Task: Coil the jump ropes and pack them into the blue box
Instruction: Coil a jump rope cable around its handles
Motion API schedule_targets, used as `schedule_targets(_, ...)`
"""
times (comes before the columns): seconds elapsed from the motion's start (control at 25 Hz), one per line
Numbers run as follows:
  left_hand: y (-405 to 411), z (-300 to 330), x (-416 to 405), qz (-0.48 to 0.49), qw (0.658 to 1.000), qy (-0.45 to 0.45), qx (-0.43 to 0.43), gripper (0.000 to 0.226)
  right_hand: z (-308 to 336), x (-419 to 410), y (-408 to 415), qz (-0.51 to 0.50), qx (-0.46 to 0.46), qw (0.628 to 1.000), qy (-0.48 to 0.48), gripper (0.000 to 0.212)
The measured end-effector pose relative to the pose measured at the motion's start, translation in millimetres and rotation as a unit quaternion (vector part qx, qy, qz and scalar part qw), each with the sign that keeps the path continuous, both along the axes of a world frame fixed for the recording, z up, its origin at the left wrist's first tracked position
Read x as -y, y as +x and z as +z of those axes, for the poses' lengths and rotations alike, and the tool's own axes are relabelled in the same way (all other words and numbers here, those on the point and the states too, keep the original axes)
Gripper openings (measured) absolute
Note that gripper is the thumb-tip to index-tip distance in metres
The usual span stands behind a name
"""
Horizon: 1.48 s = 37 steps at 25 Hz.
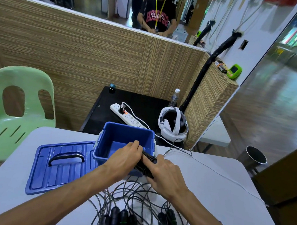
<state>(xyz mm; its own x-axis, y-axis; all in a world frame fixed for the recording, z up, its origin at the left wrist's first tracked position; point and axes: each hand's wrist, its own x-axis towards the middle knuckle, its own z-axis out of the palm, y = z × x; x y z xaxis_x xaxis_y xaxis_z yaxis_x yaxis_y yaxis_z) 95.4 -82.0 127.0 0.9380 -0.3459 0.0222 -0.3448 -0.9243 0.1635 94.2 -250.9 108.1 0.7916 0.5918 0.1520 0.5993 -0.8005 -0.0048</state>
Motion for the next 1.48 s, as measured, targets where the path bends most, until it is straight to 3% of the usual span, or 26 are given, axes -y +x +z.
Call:
schedule_targets(0.2, 7, -5, -8, -0.004, 0.998, -0.06, 0.021, 0.042, 0, -1, 3, 0.0, 0.008, 1.0, 0.0, 0.076)
schedule_targets(0.4, 7, -18, -3, 0.052, 0.992, -0.104, 0.04, 0.028, -9, 0, -1, 0.0, 0.048, 0.999, -0.023, 0.087)
schedule_targets(0.52, 10, -20, -2, 0.072, 0.983, -0.163, 0.039, 0.033, -9, -1, 1, -0.006, 0.066, 0.996, -0.053, 0.091)
schedule_targets(0.72, 15, -25, -4, 0.156, 0.941, -0.3, 0.004, 0.039, -15, 0, -1, -0.01, 0.07, 0.995, -0.067, 0.092)
schedule_targets(0.96, 27, -14, -18, 0.192, 0.897, -0.392, -0.071, 0.018, -14, 3, 1, -0.002, 0.081, 0.994, -0.068, 0.089)
schedule_targets(1.04, 31, -12, -23, 0.186, 0.898, -0.389, -0.088, 0.018, -13, 4, 1, 0.004, 0.077, 0.995, -0.065, 0.089)
schedule_targets(1.2, 36, -13, -29, 0.119, 0.932, -0.334, -0.075, 0.017, -11, 5, 1, 0.007, 0.076, 0.995, -0.066, 0.088)
schedule_targets(1.48, 21, -33, -28, 0.019, 0.955, -0.29, 0.059, 0.011, -10, 8, 1, 0.015, 0.069, 0.996, -0.057, 0.083)
